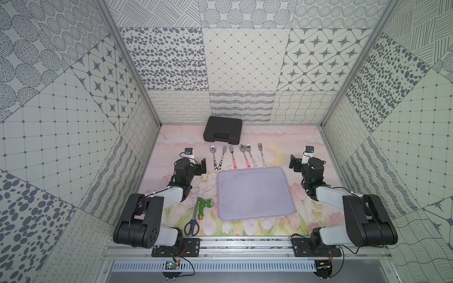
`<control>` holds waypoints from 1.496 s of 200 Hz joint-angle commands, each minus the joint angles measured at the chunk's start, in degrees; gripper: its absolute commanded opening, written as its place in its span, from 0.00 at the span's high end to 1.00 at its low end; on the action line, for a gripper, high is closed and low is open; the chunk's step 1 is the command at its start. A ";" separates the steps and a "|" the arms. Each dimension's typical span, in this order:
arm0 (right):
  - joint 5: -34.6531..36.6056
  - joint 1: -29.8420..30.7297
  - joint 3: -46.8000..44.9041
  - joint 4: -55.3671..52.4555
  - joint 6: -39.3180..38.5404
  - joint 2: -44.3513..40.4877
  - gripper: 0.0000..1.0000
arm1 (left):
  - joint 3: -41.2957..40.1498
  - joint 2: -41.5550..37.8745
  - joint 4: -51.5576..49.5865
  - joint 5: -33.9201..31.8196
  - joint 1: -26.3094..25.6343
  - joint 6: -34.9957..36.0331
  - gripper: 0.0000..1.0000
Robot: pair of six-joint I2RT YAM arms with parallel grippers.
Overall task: Set the spoon and fork side by side
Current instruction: Pick up the fork at the center of the board.
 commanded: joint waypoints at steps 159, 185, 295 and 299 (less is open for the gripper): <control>-13.74 -1.40 15.34 -44.71 32.38 -17.02 0.03 | 38.74 12.15 -57.14 8.59 -8.01 -32.40 0.08; -13.96 -0.28 15.00 -46.37 32.23 -17.98 0.03 | 44.46 18.31 -61.04 7.81 -10.22 -31.47 0.11; -13.17 1.75 14.12 -48.61 31.48 -18.14 0.03 | 62.91 37.55 -74.10 2.46 -15.78 -26.83 0.29; -13.21 1.77 14.11 -48.62 31.54 -18.18 0.03 | 62.98 37.83 -74.03 2.35 -15.89 -26.83 0.30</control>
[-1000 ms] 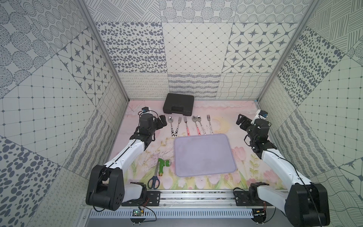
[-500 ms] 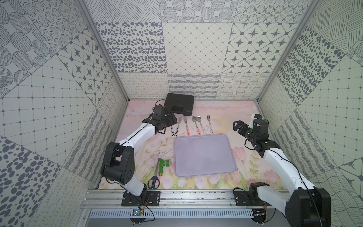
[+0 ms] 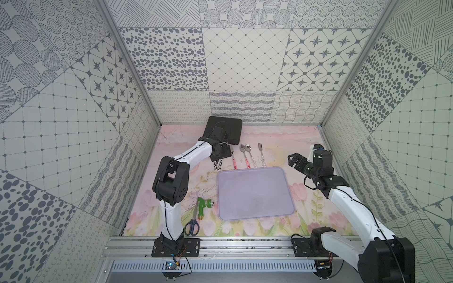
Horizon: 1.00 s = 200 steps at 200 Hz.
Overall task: Set the spoon and fork side by side
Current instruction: Pick up the fork at the center of the board.
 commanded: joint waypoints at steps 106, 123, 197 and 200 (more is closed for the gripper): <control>-0.17 0.90 -0.20 0.46 -0.39 0.42 0.03 | 8.25 11.41 -11.37 -7.52 -1.53 4.87 0.44; -0.17 1.07 -0.10 0.27 -0.28 0.62 0.03 | 9.04 12.45 -11.83 -8.15 -1.60 5.12 0.45; 0.28 1.25 -0.03 -0.68 -0.23 0.33 0.03 | 11.07 15.07 -13.66 -9.66 -2.13 6.28 0.63; 0.27 1.25 -0.01 -0.68 -0.27 0.33 0.03 | 11.09 15.14 -13.69 -9.59 -2.14 6.35 0.64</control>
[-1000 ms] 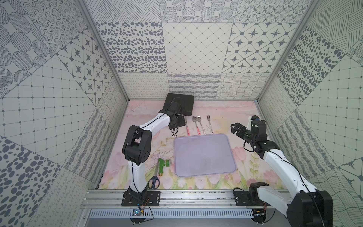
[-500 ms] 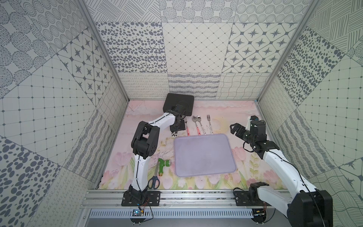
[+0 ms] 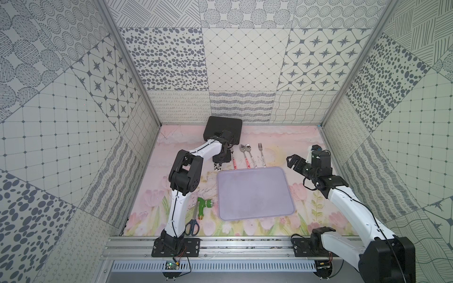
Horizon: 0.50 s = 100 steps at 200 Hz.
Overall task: Set the spoon and fork side by side
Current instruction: Pick up the fork at the center of the board.
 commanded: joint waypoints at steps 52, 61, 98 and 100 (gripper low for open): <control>0.27 0.29 0.09 0.60 -0.11 0.10 0.03 | 1.83 2.65 -4.72 -0.06 -0.32 2.10 0.83; 0.38 0.29 0.16 0.57 -0.10 -0.02 0.03 | 2.03 2.58 -4.76 0.27 -0.41 2.23 0.86; 0.42 0.29 0.08 0.54 -0.08 -0.04 0.03 | 2.50 1.28 -4.95 -0.63 -0.97 2.70 0.98; 0.42 0.29 0.08 0.52 -0.05 -0.04 0.03 | 2.56 1.18 -4.88 -0.65 -0.97 2.68 0.99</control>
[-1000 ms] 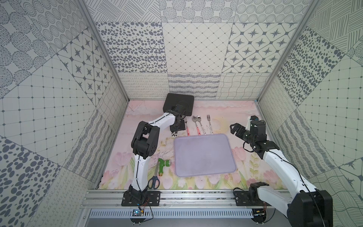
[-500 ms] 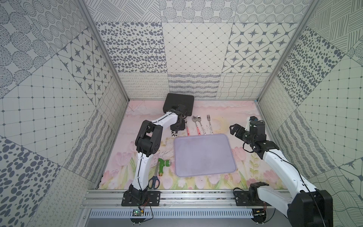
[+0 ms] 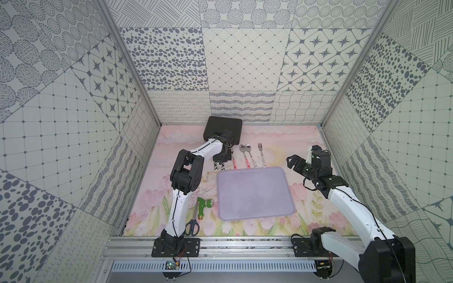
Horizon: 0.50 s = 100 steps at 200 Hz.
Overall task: Set the spoon and fork side by side
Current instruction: Pick up the fork at the center of the board.
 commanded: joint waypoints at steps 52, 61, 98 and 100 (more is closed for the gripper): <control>0.43 0.29 0.15 1.09 -0.12 -0.12 0.03 | 0.28 -2.28 -3.37 0.31 -0.91 1.28 1.00; 0.44 0.29 0.13 1.09 -0.04 -0.19 0.03 | 0.28 -2.83 -3.32 0.15 -1.10 1.22 1.00; 0.34 0.29 0.16 0.98 -0.02 -0.44 0.03 | -0.40 -5.81 -3.31 -0.74 -1.76 0.95 1.00; 0.34 0.29 0.16 0.92 0.01 -0.47 0.03 | -0.46 -5.95 -3.24 -0.83 -1.84 0.93 1.00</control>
